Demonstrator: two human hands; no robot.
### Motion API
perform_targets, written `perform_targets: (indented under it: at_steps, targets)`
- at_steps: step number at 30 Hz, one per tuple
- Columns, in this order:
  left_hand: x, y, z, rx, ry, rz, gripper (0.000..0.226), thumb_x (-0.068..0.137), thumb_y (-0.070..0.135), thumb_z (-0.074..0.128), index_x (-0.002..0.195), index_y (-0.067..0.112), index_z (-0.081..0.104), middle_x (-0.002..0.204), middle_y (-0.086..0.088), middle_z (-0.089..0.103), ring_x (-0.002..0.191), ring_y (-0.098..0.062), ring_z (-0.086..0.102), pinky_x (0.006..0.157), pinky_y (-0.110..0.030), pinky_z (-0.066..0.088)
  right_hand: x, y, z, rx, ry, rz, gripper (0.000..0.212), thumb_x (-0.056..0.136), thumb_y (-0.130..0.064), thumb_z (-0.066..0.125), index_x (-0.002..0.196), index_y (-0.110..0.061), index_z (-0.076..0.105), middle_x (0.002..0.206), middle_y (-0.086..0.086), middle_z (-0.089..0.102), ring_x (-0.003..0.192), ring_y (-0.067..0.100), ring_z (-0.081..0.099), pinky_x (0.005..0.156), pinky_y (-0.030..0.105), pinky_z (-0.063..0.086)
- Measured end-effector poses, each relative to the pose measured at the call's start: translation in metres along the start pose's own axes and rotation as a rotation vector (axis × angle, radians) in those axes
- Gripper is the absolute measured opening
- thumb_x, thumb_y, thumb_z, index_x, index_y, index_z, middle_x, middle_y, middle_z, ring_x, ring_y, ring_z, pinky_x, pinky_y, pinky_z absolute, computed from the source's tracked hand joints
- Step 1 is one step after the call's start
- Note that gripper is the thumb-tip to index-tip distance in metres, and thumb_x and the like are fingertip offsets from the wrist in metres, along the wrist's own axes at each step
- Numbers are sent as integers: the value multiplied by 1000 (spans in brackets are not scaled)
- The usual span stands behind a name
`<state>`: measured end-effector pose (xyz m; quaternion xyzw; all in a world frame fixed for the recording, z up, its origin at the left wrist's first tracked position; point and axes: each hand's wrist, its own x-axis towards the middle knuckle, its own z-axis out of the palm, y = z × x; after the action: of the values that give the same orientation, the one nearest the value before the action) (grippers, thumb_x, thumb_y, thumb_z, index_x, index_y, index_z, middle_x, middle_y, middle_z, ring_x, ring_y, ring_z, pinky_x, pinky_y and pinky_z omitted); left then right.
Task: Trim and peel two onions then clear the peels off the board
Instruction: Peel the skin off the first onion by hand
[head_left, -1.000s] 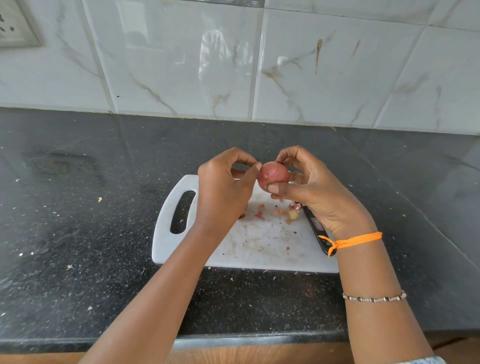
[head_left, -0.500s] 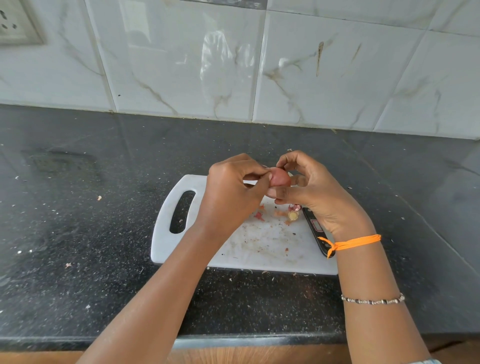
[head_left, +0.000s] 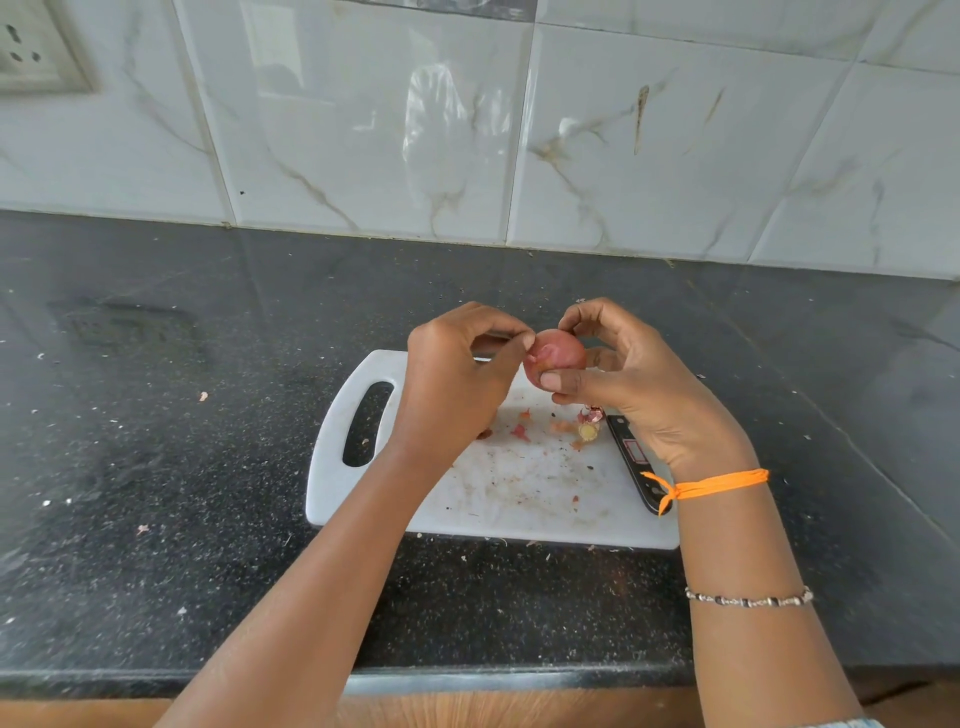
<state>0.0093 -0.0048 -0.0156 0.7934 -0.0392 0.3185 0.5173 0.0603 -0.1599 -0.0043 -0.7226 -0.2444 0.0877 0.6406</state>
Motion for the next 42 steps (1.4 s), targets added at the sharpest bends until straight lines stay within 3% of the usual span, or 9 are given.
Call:
perform_targets:
  at_steps: [5, 12, 21, 26, 28, 31, 35, 39, 42]
  targets:
    - [-3, 4, -1, -52, -43, 3, 11, 77, 9, 75, 87, 13, 76, 83, 7, 70, 77, 0, 67, 69, -9, 50, 2, 1, -3, -11, 16, -14, 40, 66, 4, 78, 94, -17, 58, 111, 13, 54, 74, 10, 65, 60, 28, 56]
    - [-4, -3, 4, 43, -21, 144, 8, 79, 1, 71, 82, 6, 76, 81, -1, 70, 78, -7, 65, 69, -17, 55, 1, 3, -4, -32, 10, -2, 40, 66, 3, 79, 92, -17, 58, 110, 11, 54, 72, 9, 65, 62, 30, 57]
    - [-4, -7, 5, 100, -44, 195, 5, 75, -2, 72, 78, 1, 69, 77, 0, 61, 70, -11, 62, 70, -15, 53, 0, 1, -3, -63, -9, -10, 41, 63, 0, 80, 93, -17, 59, 102, 2, 59, 72, 8, 65, 66, 36, 60]
    - [0, -5, 2, 30, 10, 30, 9, 78, 0, 68, 75, 8, 66, 76, 4, 64, 71, -3, 61, 64, -8, 46, -1, 1, -6, -23, -86, -65, 43, 64, 8, 77, 95, -15, 57, 99, -3, 60, 80, 4, 64, 64, 22, 54]
    - [2, -6, 0, -31, 21, -50, 6, 82, 2, 66, 80, 8, 68, 77, 1, 68, 72, -3, 64, 67, -11, 49, 0, 3, -10, -12, -108, -79, 50, 59, 5, 81, 97, -16, 57, 98, -8, 62, 88, 6, 64, 74, 28, 57]
    - [2, -5, 1, -183, 24, -145, 7, 86, 5, 65, 83, 9, 68, 79, -4, 70, 74, -13, 69, 72, -26, 58, 0, 6, -13, 85, -121, -72, 48, 63, 1, 77, 103, -17, 59, 109, 0, 62, 100, 20, 64, 85, 46, 56]
    - [1, -1, 1, -291, 5, -103, 10, 85, 8, 67, 85, 18, 67, 84, 1, 69, 83, -11, 68, 75, -29, 58, -1, 4, -11, 189, -112, -44, 50, 64, 2, 74, 109, -15, 58, 110, 2, 61, 97, 22, 66, 78, 36, 58]
    - [-1, 2, 0, -168, -67, 49, 21, 76, 8, 76, 94, 19, 71, 97, 4, 66, 92, -3, 63, 73, -18, 55, -2, 2, -9, 126, -119, -9, 51, 62, -3, 74, 109, -12, 57, 111, 7, 65, 91, 22, 69, 72, 32, 58]
    - [-3, 4, 0, -137, -110, 80, 19, 76, 7, 75, 92, 17, 74, 94, 3, 67, 89, -2, 63, 70, -13, 52, -3, 1, -9, 88, -132, 13, 49, 61, -6, 76, 107, -11, 59, 109, 8, 67, 91, 22, 70, 69, 29, 57]
